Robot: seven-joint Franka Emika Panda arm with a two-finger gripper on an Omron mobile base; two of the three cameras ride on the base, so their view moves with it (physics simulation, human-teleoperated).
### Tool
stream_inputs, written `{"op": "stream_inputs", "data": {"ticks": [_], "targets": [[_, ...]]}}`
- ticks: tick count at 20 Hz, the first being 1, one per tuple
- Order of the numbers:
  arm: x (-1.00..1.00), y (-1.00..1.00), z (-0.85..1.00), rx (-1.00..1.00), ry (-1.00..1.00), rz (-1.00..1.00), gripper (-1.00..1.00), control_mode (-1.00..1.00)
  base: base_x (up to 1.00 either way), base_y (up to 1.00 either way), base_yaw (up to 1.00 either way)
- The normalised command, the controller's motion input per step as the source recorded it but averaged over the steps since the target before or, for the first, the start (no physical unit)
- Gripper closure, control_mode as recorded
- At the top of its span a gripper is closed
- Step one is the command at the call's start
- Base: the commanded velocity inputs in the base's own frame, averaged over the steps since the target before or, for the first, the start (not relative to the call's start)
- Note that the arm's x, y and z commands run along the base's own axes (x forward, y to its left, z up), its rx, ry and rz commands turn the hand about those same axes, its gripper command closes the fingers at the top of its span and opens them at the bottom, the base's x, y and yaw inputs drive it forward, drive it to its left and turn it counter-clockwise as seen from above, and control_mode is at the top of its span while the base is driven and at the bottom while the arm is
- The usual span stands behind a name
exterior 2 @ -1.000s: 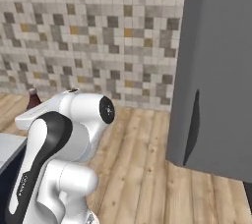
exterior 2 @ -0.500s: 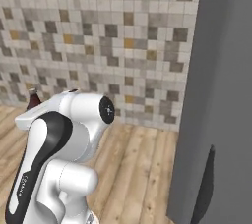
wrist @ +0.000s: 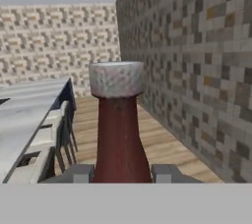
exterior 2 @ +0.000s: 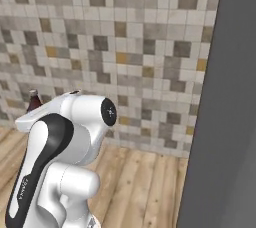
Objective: Place the ketchup and condiment bottle from the counter to the top shelf of the fridge. If the existing items in the fridge are on the top shelf, move them to other shelves.
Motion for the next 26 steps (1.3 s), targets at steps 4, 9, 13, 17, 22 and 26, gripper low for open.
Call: {"op": "stream_inputs", "data": {"ticks": [4, 9, 13, 17, 22, 26], "targets": [[0.0, 0.0, 0.0, 0.0, 0.0, 0.0, 1.0, 1.0, 1.0, 0.13, -0.03], [0.0, 0.0, 0.0, 0.0, 0.0, 0.0, 1.0, 1.0, 0.81, 0.2, -0.56], [0.0, 0.0, 0.0, 0.0, 0.0, 0.0, 1.0, 1.0, 0.15, 0.32, -0.9], [0.0, 0.0, 0.0, 0.0, 0.0, 0.0, 1.0, 1.0, 0.11, 0.33, -0.91], [0.0, 0.0, 0.0, 0.0, 0.0, 0.0, 1.0, 1.0, 0.13, 0.34, -0.91], [0.0, 0.0, 0.0, 0.0, 0.0, 0.0, 1.0, 1.0, 0.31, 0.46, -0.86]]}}
